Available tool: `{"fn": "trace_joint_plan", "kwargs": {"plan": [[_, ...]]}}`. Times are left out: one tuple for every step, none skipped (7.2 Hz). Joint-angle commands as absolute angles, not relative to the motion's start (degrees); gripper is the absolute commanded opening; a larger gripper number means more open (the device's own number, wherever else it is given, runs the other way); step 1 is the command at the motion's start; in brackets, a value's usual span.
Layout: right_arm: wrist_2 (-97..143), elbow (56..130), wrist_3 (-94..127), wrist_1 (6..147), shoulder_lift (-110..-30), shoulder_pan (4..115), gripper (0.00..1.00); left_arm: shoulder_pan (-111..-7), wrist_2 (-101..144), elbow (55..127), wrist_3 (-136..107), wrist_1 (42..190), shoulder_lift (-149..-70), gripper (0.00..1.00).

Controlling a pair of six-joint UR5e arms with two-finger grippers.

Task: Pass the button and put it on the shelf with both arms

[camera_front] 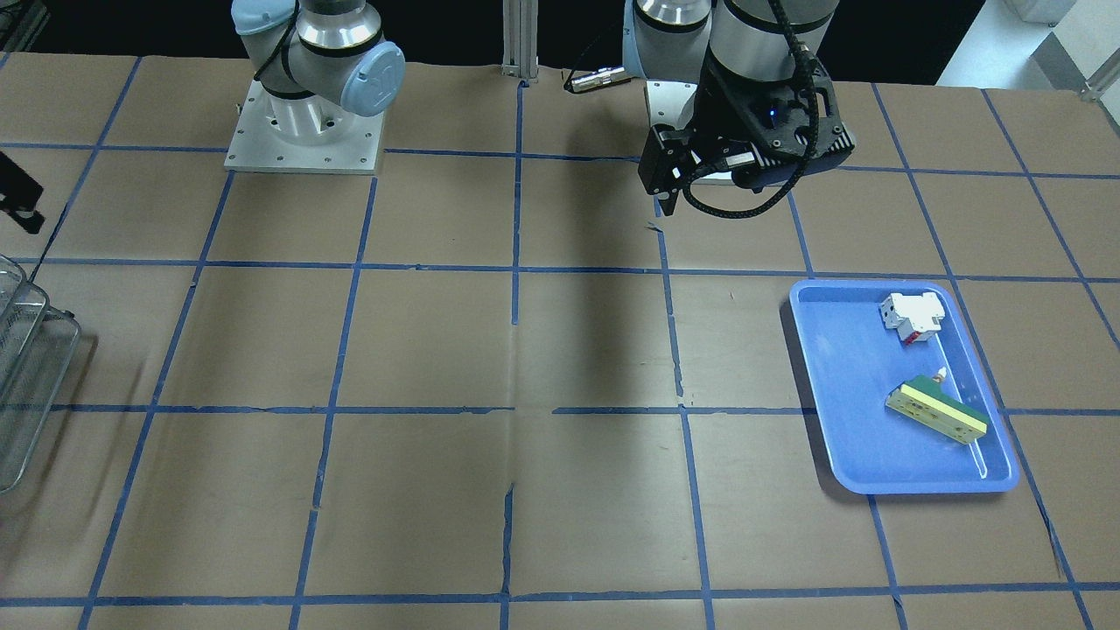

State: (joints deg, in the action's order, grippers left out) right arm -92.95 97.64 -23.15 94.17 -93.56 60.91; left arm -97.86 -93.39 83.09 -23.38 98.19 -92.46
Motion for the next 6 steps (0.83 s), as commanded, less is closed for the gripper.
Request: {"fn": "trace_joint_plan", "kwargs": {"plan": [[-88.97, 97.47, -8.4, 86.86, -97.55, 72.8, 1.0, -97.82, -93.43, 83.23, -23.38, 98.52, -91.76, 1.0], [-88.95, 97.38, -4.09, 86.75, -97.47, 77.3, 1.0, -97.82, -93.34, 83.06, -23.38, 98.44, -91.76, 1.0], [-89.64, 96.34, -1.35, 86.66, -97.3, 81.95, 1.0, -97.82, -93.43, 82.97, -23.38, 98.35, -91.67, 1.0], [-89.21, 94.94, 1.12, 85.35, -96.95, 84.79, 1.0, -97.65, -93.43, 83.4, -23.29, 98.52, -92.02, 1.0], [-88.86, 94.49, 3.4, 83.86, -97.03, 86.99, 1.0, -97.21, -93.43, 83.5, -23.2, 98.44, -92.37, 1.0], [-89.64, 93.96, 3.6, 83.85, -97.03, 91.19, 1.0, -94.68, -92.56, 83.24, -22.86, 98.0, -92.98, 1.0]]}}
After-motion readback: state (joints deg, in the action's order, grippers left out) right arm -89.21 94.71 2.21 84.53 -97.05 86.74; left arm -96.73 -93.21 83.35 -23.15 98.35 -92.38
